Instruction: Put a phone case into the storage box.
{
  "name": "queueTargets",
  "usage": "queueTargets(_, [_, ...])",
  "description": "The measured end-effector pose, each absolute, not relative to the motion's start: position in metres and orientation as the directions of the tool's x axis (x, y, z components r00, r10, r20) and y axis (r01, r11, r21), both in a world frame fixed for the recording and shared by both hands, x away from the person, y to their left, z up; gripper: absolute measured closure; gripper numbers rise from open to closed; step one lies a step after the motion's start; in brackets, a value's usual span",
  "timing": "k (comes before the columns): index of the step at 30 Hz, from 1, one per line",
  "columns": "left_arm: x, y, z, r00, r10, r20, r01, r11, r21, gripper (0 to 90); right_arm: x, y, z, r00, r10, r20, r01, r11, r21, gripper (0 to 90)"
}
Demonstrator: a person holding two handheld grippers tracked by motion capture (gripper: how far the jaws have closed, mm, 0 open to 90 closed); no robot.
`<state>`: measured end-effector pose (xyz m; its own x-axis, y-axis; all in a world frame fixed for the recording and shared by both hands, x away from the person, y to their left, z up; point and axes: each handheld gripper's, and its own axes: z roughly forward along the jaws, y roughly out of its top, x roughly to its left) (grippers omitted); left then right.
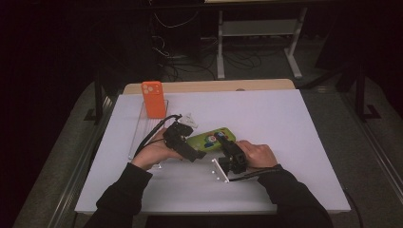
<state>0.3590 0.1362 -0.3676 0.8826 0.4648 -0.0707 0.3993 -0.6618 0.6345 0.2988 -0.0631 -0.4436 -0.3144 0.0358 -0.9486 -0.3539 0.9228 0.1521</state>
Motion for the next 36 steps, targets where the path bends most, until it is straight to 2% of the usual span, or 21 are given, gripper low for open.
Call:
queueTargets(7, [0.357,0.144,-0.366,0.877,0.475,-0.070,0.404,-0.652,0.642,0.0,0.303,-0.075,-0.438,-0.358,0.105,-0.928,-0.300,0.928,0.220,75.5])
queueTargets(14, [0.358,0.145,-0.368,0.876,0.477,-0.065,0.402,-0.651,0.644,0.0,0.310,-0.085,-0.431,-0.416,0.217,-0.883,-0.249,0.907,0.340,75.5])
queueTargets(20, [0.357,0.146,-0.370,0.865,0.498,-0.066,0.418,-0.640,0.645,0.0,0.316,-0.093,-0.424,-0.513,0.329,-0.793,-0.166,0.869,0.467,75.5])
queueTargets(26, [0.360,0.148,-0.369,0.873,0.487,-0.021,0.388,-0.668,0.635,0.0,0.319,-0.096,-0.420,-0.572,0.457,-0.681,-0.076,0.797,0.599,75.5])
queueTargets(36, [0.361,0.149,-0.371,0.861,0.507,-0.026,0.408,-0.661,0.630,0.0,0.328,-0.107,-0.412,-0.657,0.575,-0.488,0.033,0.668,0.743,75.5])
